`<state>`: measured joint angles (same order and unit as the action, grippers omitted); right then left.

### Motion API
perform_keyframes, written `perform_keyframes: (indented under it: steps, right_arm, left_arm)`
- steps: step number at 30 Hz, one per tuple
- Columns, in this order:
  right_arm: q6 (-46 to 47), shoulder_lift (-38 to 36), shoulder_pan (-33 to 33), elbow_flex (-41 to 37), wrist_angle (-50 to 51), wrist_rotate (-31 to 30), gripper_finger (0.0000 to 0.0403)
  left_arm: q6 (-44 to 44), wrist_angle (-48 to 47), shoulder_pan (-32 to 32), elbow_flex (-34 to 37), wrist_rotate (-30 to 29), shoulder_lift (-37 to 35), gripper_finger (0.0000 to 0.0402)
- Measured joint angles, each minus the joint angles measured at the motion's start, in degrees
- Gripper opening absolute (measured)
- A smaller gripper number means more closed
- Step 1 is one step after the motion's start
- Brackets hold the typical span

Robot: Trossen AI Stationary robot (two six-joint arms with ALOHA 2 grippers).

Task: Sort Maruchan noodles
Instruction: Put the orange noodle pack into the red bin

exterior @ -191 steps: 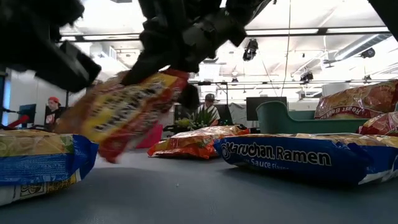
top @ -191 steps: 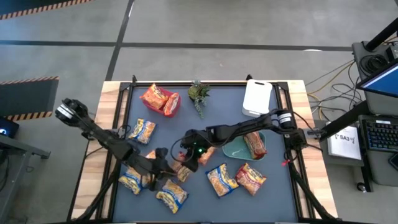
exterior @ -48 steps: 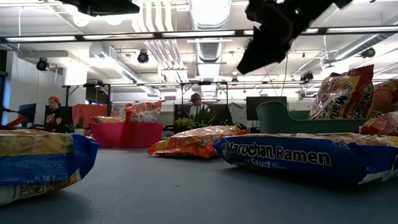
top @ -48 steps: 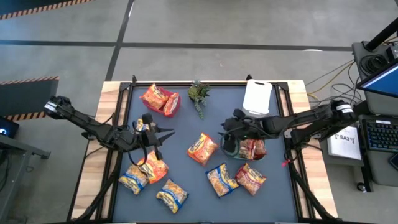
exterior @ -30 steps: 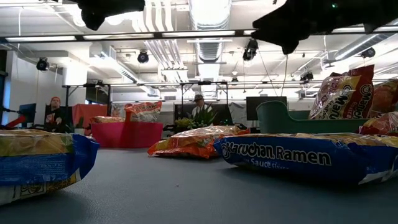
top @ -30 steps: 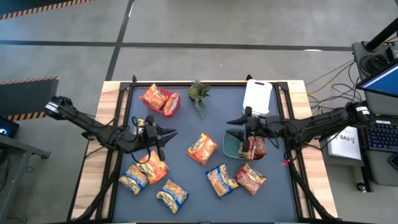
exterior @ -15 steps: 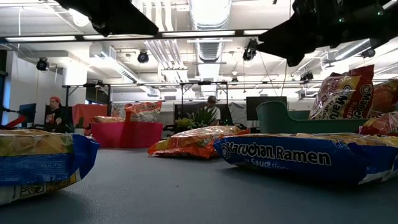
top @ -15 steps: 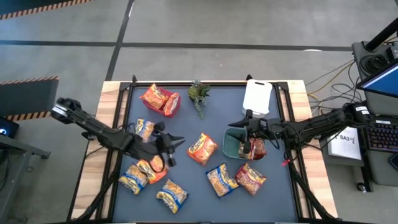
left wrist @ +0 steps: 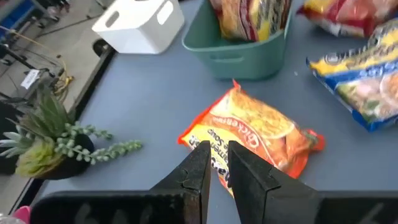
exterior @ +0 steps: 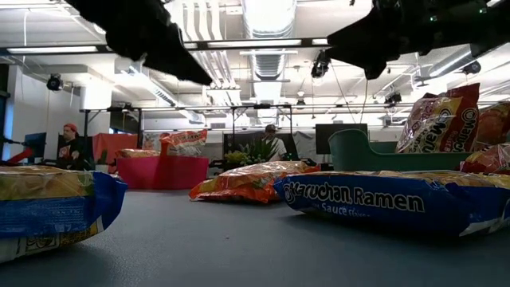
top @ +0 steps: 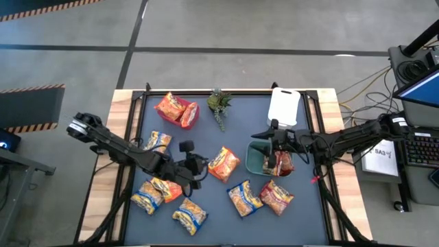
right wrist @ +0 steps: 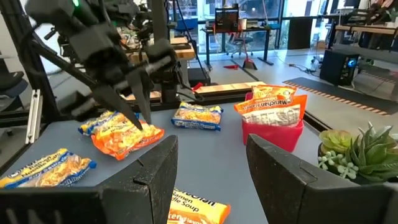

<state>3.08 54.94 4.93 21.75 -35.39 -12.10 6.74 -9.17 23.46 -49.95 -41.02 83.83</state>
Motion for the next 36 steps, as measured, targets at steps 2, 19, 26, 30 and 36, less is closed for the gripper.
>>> perform_keyframes:
  steps: [2,19,26,30,36]
  right_arm:
    - [0.7,0.0,0.0,0.3,-0.1,0.0,0.0178]
    - [10.0,0.5,-1.5,10.4,16.2,0.0,0.0147]
    - [9.9,3.7,-1.6,19.1,31.2,0.0,0.0118]
    - [9.3,6.1,-1.6,23.1,37.8,0.0,0.0104]
    - [9.8,9.9,-1.6,26.9,43.6,0.1,0.0091]
  left_arm:
    - [0.0,-0.1,-0.8,0.2,0.1,1.2,0.0039]
    - [-2.4,0.0,-6.6,0.4,5.9,7.3,0.0039]
    - [-2.7,-0.1,-6.7,0.4,6.1,8.0,0.0039]
    - [-4.1,-1.9,-6.5,0.4,6.2,5.9,0.0039]
    - [-7.2,-5.5,-6.5,0.6,12.5,2.0,0.0039]
